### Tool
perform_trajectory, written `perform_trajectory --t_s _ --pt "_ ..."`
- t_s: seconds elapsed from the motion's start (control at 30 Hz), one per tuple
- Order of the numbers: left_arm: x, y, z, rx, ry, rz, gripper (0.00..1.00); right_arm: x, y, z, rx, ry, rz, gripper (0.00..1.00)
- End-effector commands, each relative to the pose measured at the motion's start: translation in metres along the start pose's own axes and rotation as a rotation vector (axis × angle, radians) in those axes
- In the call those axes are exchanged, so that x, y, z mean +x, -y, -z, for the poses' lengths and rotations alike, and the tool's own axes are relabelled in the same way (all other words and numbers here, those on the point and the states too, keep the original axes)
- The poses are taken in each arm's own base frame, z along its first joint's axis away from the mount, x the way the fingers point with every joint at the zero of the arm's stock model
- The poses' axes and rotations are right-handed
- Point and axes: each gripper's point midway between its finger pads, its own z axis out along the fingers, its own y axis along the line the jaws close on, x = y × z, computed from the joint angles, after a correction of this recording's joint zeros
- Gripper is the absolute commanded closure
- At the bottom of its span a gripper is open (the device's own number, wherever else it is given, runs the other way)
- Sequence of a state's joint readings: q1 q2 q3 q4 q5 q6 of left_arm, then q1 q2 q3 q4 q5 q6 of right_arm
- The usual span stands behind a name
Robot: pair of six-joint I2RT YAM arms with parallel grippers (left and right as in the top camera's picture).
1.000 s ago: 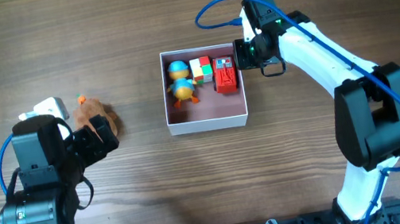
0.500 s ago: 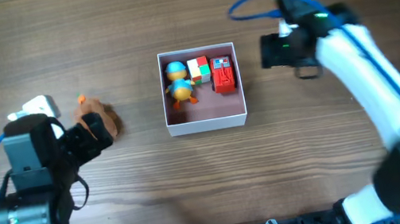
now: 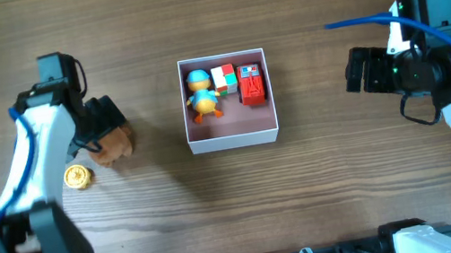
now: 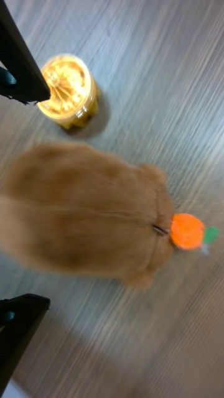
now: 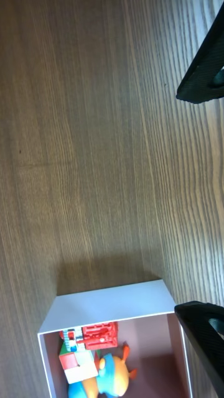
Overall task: Pack container
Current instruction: 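Move the left gripper to the brown plush toy and grasp it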
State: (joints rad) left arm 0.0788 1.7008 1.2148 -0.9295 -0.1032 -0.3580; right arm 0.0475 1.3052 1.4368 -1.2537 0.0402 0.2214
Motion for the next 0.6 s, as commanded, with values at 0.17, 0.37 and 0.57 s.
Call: perform_trajectory --t_s 0.17,0.37,0.57 --pt "0.024 0.011 -0.057 0.022 -0.193 -0.058 0.0 -0.002 -0.003 -0.002 -0.016 -0.008 0.011 0.0" --pt "0.03 0.008 -0.055 0.012 -0.216 -0.059 0.51 -0.002 -0.003 -0.002 -0.016 -0.009 0.011 0.0" --pt "0.029 0.008 -0.04 0.015 -0.208 -0.059 0.96 -0.002 -0.003 -0.002 -0.016 -0.009 0.011 0.0"
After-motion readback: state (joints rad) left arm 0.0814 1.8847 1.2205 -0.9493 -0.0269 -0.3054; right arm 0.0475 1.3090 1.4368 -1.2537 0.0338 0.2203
